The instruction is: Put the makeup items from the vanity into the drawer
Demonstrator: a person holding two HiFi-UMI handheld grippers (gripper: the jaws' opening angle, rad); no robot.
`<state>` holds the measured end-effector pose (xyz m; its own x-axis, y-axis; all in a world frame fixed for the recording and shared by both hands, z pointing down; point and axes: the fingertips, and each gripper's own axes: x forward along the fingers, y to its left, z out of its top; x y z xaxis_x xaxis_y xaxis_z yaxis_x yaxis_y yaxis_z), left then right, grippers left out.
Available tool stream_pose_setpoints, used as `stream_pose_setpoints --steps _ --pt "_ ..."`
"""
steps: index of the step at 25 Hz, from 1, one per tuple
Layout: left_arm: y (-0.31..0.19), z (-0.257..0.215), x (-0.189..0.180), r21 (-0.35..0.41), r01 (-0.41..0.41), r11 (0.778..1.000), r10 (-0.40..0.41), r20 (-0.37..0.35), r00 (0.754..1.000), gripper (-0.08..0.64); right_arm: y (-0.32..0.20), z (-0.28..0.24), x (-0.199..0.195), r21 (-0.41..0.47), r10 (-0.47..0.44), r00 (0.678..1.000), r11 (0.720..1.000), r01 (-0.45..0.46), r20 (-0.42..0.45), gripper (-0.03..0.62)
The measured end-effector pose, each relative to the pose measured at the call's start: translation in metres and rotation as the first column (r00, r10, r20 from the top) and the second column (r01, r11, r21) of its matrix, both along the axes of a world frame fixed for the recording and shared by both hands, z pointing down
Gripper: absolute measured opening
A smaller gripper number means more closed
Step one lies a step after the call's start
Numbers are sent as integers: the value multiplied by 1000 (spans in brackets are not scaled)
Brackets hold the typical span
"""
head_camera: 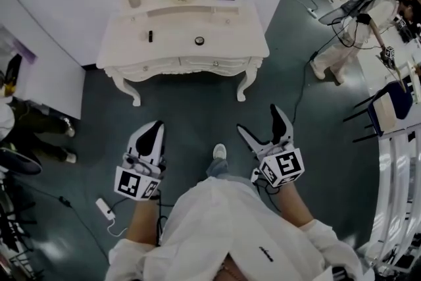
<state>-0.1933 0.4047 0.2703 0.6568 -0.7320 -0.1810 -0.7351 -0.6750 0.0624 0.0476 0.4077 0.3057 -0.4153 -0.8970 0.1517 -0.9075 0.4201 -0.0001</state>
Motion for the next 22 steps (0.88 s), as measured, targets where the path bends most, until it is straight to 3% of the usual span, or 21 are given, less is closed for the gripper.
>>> stream_pose_setpoints --steps 10,17,22 --pt "-107 1 44 -38 58 998 -58 4 998 26 -106 0 27 -16 -114 993 993 114 33 463" --pt "-151 -5 74 -39 125 991 -123 38 992 26 -160 9 40 -24 -223 973 974 224 56 463" --pt "-176 -6 90 -54 125 991 -122 60 991 26 -180 17 38 -34 -274 960 961 276 66 463"
